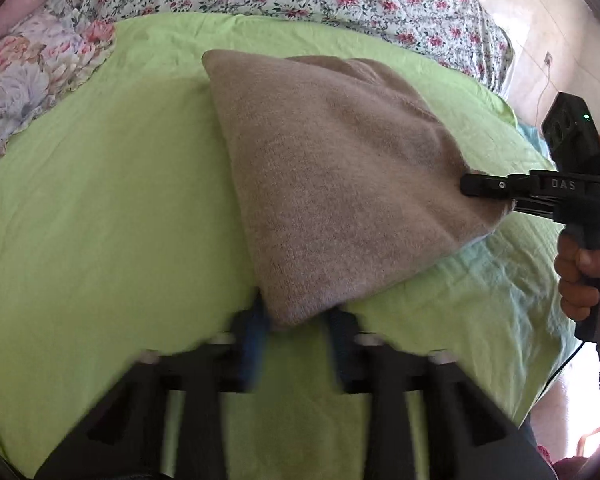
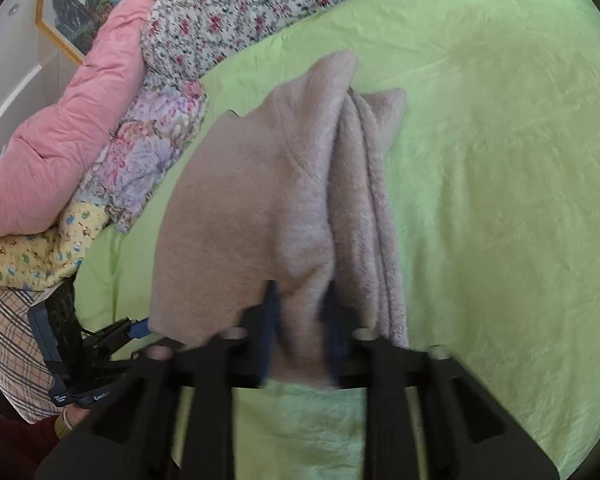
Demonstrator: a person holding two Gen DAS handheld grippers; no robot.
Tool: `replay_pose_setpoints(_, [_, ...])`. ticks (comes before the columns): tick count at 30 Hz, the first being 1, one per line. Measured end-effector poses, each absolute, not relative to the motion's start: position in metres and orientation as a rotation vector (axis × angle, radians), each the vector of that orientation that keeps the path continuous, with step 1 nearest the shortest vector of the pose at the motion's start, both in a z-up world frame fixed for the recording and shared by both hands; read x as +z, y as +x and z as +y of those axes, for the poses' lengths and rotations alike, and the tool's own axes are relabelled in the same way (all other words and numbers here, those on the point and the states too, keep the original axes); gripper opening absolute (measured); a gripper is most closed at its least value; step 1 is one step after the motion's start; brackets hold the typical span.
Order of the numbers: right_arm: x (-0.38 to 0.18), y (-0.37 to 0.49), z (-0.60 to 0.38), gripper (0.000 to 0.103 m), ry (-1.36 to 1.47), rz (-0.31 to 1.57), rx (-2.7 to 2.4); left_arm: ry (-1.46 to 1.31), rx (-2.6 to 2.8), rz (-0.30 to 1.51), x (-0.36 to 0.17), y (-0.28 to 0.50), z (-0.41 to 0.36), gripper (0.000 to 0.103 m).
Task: Fold small clothes
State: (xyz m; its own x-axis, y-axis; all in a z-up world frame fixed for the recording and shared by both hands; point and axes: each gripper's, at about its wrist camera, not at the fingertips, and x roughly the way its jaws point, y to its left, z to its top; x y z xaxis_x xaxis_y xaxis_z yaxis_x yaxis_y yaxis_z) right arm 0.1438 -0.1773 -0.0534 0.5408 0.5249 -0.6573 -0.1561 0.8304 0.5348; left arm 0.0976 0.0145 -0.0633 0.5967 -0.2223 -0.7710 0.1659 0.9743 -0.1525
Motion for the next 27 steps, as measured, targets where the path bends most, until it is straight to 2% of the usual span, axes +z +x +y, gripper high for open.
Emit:
replay_pose_setpoints(1, [-0.050, 0.143, -0.178, 0.011, 0.448, 0.908, 0.424, -0.088, -0.227, 0.899, -0.061, 0.098, 0.017, 0.015])
replay_pose_setpoints(5, [-0.012, 0.135, -0.202, 0.009, 0.492, 0.757, 0.434, -0.094, -0.224, 0.874, -0.048, 0.094, 0.014, 0.012])
replay_pose_setpoints(7, [-0.005, 0.132, -0.214, 0.008, 0.437, 0.742, 0.369, -0.075, -0.223, 0.893, -0.051, 0.095, 0.009, 0.011])
replay_pose_setpoints(12, [-0.062, 0.146, -0.219, 0.008, 0.414, 0.916, 0.311, -0.129, -0.219, 0.968, -0.068, 0.102, 0.014, 0.011])
replay_pose_setpoints(14, [-0.071, 0.146, -0.220, 0.008, 0.439, 0.912, 0.302, -0.141, -0.233, 0.971, -0.067, 0.102, 0.017, 0.012])
replay_pose_setpoints(17, [-0.063, 0.147, -0.229, 0.013, 0.484, 0.900, 0.294, -0.120, -0.261, 0.995, -0.061, 0.093, 0.025, 0.013])
replay_pose_setpoints(22, [-0.026, 0.142, -0.241, 0.013, 0.453, 0.846, 0.259, -0.131, -0.304, 0.941, -0.030, 0.082, 0.041, 0.018])
replay_pose_setpoints(25, [-0.003, 0.155, -0.235, 0.013, 0.442, 0.798, 0.282, -0.149, -0.332, 0.878, -0.006, 0.105, 0.040, 0.027])
replay_pose_setpoints(27, [0.006, 0.171, -0.224, 0.014, 0.431, 0.782, 0.318, -0.165, -0.344, 0.843, 0.006, 0.135, 0.033, 0.029])
